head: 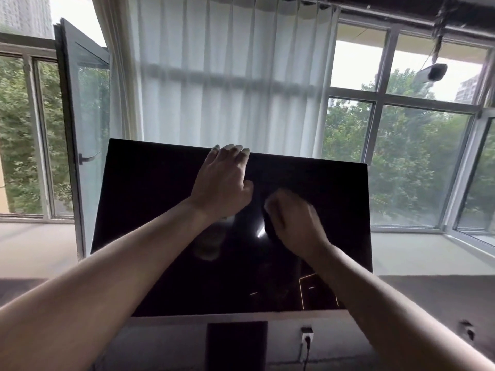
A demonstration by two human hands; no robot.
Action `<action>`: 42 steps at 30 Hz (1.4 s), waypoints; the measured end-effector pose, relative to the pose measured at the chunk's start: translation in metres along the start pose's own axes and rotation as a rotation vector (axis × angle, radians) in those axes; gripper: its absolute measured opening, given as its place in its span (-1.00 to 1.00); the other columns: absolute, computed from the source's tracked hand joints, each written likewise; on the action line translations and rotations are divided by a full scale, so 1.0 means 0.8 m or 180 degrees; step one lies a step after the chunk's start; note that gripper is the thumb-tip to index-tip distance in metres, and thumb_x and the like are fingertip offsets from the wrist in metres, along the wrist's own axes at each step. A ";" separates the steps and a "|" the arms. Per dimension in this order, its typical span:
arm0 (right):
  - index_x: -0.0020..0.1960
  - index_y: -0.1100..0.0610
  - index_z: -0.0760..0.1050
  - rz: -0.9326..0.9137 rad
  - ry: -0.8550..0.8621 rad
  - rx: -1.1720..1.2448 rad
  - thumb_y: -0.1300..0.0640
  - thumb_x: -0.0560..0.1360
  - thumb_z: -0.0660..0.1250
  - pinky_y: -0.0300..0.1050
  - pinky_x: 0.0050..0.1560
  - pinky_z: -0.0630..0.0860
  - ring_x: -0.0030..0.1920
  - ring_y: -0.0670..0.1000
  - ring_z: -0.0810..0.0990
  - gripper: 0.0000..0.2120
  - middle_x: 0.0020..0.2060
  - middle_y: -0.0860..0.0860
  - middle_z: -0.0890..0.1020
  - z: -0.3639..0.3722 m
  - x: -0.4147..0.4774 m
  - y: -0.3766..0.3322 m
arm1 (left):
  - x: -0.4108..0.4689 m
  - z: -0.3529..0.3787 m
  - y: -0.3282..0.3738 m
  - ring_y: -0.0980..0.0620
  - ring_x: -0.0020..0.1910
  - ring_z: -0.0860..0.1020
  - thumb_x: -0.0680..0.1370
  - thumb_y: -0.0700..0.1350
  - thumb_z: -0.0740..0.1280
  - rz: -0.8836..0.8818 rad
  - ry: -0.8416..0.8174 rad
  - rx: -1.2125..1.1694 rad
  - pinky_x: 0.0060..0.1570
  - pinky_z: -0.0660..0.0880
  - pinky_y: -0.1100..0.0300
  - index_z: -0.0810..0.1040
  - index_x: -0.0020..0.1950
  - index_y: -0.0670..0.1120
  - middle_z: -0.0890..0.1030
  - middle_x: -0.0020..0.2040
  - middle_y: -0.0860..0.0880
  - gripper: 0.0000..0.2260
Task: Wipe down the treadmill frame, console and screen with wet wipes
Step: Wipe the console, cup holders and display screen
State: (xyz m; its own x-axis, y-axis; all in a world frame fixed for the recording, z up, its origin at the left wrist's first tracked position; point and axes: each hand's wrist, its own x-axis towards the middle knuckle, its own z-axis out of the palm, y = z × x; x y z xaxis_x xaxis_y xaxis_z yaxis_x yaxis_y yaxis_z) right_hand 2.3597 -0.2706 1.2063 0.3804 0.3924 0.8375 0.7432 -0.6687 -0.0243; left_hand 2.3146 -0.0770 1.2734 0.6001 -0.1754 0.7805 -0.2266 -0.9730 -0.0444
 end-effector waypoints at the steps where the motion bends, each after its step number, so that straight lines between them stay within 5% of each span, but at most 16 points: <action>1: 0.00 0.03 0.42 -0.0110 -0.0183 -0.0088 0.06 0.65 0.24 0.03 -0.24 0.50 -0.17 0.13 0.59 -0.93 -0.12 0.00 0.59 -0.006 -0.011 0.007 | 0.000 0.002 0.001 -0.08 0.55 0.28 0.46 -0.03 0.16 -0.0016 0.0002 -0.0034 0.61 0.02 -0.02 0.34 0.55 -0.21 0.43 0.50 -0.15 -0.35; 8: -0.07 0.15 0.40 0.0841 0.0688 -0.0235 0.08 0.65 0.26 -0.10 -0.22 0.34 -0.20 0.20 0.61 -0.82 -0.16 0.10 0.62 -0.043 0.045 0.056 | 0.001 0.004 0.004 -0.08 0.55 0.30 0.45 -0.03 0.14 -0.0097 -0.0002 -0.0005 0.61 0.03 -0.02 0.35 0.54 -0.22 0.43 0.50 -0.15 -0.34; 10: -0.06 0.11 0.41 0.0523 0.0600 -0.0096 0.07 0.64 0.21 -0.06 -0.26 0.42 -0.22 0.18 0.60 -0.85 -0.16 0.06 0.62 -0.027 0.040 0.032 | -0.001 0.002 0.008 -0.09 0.55 0.29 0.45 -0.04 0.14 -0.0127 -0.0023 0.0011 0.60 0.01 0.00 0.35 0.55 -0.22 0.43 0.50 -0.16 -0.34; 14: -0.08 0.04 0.44 -0.0403 -0.0502 -0.0014 0.08 0.53 0.28 -0.02 -0.31 0.51 -0.23 0.12 0.59 -0.95 -0.17 -0.02 0.58 -0.018 -0.033 0.021 | -0.003 0.001 0.012 -0.08 0.59 0.22 0.47 -0.05 0.16 -0.0228 -0.0062 0.0067 0.61 -0.03 0.04 0.30 0.58 -0.20 0.37 0.55 -0.14 -0.35; 17: -0.07 0.07 0.46 -0.0264 -0.0226 -0.0301 0.12 0.52 0.35 -0.05 -0.35 0.49 -0.27 0.14 0.59 -0.92 -0.17 0.00 0.59 -0.044 -0.027 0.062 | 0.001 0.002 0.021 -0.06 0.62 0.15 0.48 -0.04 0.17 -0.0435 -0.0118 -0.0034 0.62 -0.04 0.04 0.26 0.60 -0.17 0.31 0.59 -0.11 -0.34; 21: -0.02 0.16 0.44 0.0181 0.0451 -0.0177 0.11 0.62 0.21 -0.02 -0.31 0.47 -0.27 0.21 0.58 -0.87 -0.17 0.10 0.60 -0.046 0.031 0.067 | 0.002 0.006 0.032 -0.06 0.65 0.08 0.52 -0.02 0.22 -0.0585 -0.0126 0.0041 0.63 -0.04 -0.01 0.21 0.62 -0.17 0.23 0.63 -0.13 -0.33; 25: -0.07 0.11 0.44 -0.0476 -0.0415 0.0122 0.05 0.55 0.15 0.00 -0.31 0.50 -0.25 0.17 0.58 -0.84 -0.17 0.04 0.59 -0.022 -0.011 0.023 | -0.020 0.013 0.045 -0.11 0.64 0.10 0.50 0.09 0.15 -0.0634 0.0010 0.0162 0.61 0.05 -0.11 0.19 0.63 -0.19 0.20 0.63 -0.17 -0.27; 28: -0.02 0.07 0.46 -0.0817 -0.0830 -0.0043 0.06 0.52 0.20 0.06 -0.26 0.56 -0.17 0.18 0.60 -0.88 -0.12 0.02 0.60 -0.031 -0.037 0.044 | -0.060 0.016 0.058 -0.13 0.45 0.37 0.53 0.15 0.22 -0.0505 0.0234 0.0388 0.45 0.31 -0.04 0.40 0.48 -0.16 0.42 0.45 -0.16 -0.40; 31: 0.00 0.12 0.46 -0.0317 -0.0027 -0.0229 0.05 0.61 0.24 0.03 -0.31 0.49 -0.22 0.25 0.60 -0.87 -0.13 0.08 0.61 -0.041 0.002 0.075 | -0.107 0.019 0.072 0.04 -0.01 0.50 0.51 0.16 0.39 -0.0419 0.0199 0.0348 -0.02 0.47 0.13 0.52 0.11 -0.03 0.50 0.04 0.04 -0.68; 34: -0.07 0.16 0.41 -0.0122 0.0419 -0.0069 0.11 0.64 0.23 -0.03 -0.35 0.43 -0.31 0.23 0.56 -0.85 -0.21 0.10 0.59 -0.041 0.030 0.065 | -0.146 0.027 0.084 0.23 -0.30 0.41 0.50 0.27 0.39 -0.0473 -0.0426 0.0121 -0.28 0.35 0.26 0.44 -0.15 0.06 0.43 -0.24 0.19 -0.68; 39: -0.10 0.12 0.46 -0.1038 -0.0809 0.0110 0.17 0.53 0.32 -0.03 -0.30 0.44 -0.23 0.19 0.59 -0.94 -0.19 0.07 0.60 -0.026 -0.059 0.037 | -0.200 0.043 0.098 0.24 -0.39 0.43 0.42 0.39 0.35 -0.0334 -0.0958 0.0287 -0.33 0.32 0.34 0.44 -0.24 0.08 0.46 -0.33 0.20 -0.60; 42: -0.12 0.11 0.46 -0.1322 -0.0968 -0.0047 0.18 0.43 0.42 -0.01 -0.34 0.47 -0.25 0.21 0.60 -0.87 -0.21 0.09 0.59 -0.041 -0.077 0.064 | -0.212 0.049 0.111 0.13 -0.27 0.52 0.42 0.43 0.36 -0.0307 -0.1147 0.0609 -0.27 0.39 0.21 0.44 -0.19 0.05 0.54 -0.24 0.16 -0.55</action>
State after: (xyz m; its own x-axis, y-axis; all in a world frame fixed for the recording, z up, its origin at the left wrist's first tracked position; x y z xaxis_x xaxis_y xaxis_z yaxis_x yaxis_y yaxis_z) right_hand 2.3560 -0.3498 1.1714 0.1994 0.7913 0.5780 0.8585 -0.4254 0.2863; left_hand 2.2229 -0.1392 1.1126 0.8493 -0.0903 0.5201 -0.0299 -0.9919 -0.1234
